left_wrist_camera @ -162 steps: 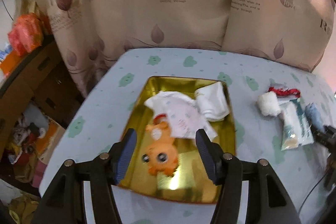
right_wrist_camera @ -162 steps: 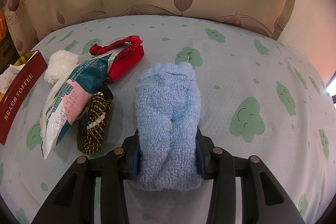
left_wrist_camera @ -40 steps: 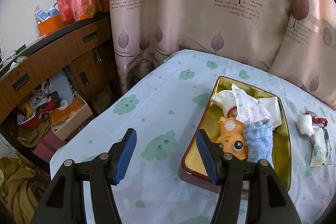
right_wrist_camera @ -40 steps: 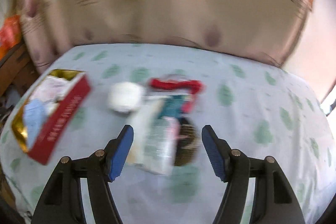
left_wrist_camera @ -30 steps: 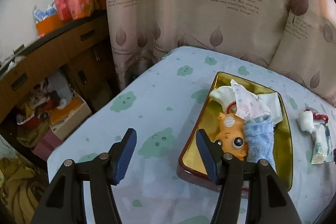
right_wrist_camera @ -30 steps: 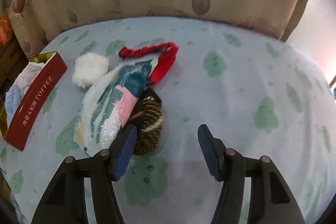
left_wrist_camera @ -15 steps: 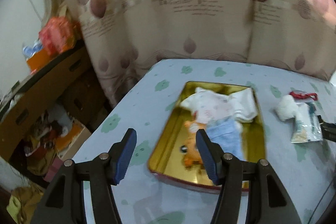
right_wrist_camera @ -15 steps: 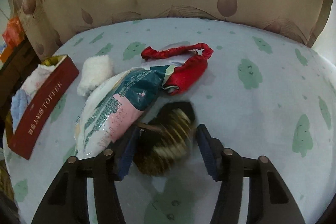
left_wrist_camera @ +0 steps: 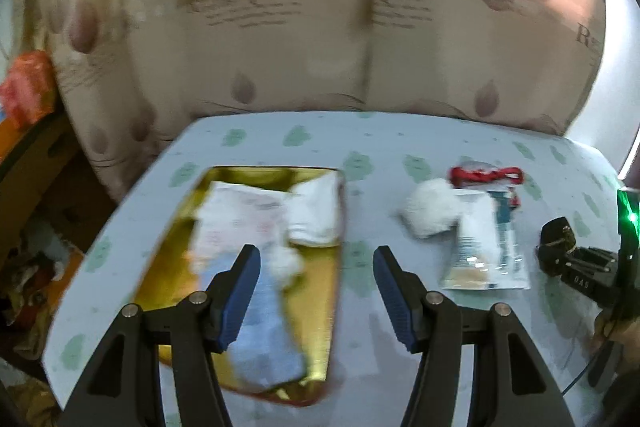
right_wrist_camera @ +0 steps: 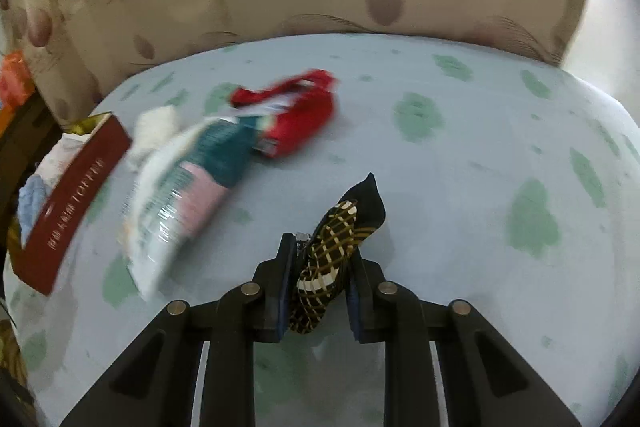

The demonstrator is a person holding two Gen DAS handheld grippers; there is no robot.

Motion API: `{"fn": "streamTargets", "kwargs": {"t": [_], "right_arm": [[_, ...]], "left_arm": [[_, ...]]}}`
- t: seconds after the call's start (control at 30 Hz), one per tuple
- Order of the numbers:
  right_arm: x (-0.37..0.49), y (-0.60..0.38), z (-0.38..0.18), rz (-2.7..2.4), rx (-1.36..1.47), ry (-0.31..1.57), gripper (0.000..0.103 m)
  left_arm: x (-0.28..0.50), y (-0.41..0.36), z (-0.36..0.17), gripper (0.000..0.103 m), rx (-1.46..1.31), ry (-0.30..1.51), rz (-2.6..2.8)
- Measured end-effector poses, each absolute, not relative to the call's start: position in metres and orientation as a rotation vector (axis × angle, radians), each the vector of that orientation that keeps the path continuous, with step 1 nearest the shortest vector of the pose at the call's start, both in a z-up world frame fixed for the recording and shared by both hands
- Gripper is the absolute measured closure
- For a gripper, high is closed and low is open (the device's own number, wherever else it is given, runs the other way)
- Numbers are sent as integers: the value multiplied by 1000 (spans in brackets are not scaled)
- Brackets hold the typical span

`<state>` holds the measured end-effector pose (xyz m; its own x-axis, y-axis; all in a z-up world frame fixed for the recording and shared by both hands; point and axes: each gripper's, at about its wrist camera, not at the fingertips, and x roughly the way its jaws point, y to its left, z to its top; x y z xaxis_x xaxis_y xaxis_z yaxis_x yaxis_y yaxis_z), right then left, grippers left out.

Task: Organize soft objects
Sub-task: 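Grasp the black-and-gold patterned slipper with the right tool, then grasp the white fluffy pad with the left tool while the right tool holds the slipper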

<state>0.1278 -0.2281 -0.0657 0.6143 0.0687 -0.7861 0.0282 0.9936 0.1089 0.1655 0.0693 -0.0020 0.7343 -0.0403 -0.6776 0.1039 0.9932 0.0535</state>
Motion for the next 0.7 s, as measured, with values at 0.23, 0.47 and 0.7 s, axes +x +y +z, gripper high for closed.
{"fn": "streamTargets", "kwargs": {"t": [0.23, 0.47, 0.7], "right_arm": [[118, -245, -68, 1, 140, 905, 82], [116, -242, -68, -8, 99, 909, 80], [116, -243, -68, 8, 112, 908, 76]], "left_arm": [[205, 24, -11, 43, 1, 845, -197], [256, -12, -24, 43, -112, 958, -235], [284, -44, -40, 43, -57, 1010, -239]]}}
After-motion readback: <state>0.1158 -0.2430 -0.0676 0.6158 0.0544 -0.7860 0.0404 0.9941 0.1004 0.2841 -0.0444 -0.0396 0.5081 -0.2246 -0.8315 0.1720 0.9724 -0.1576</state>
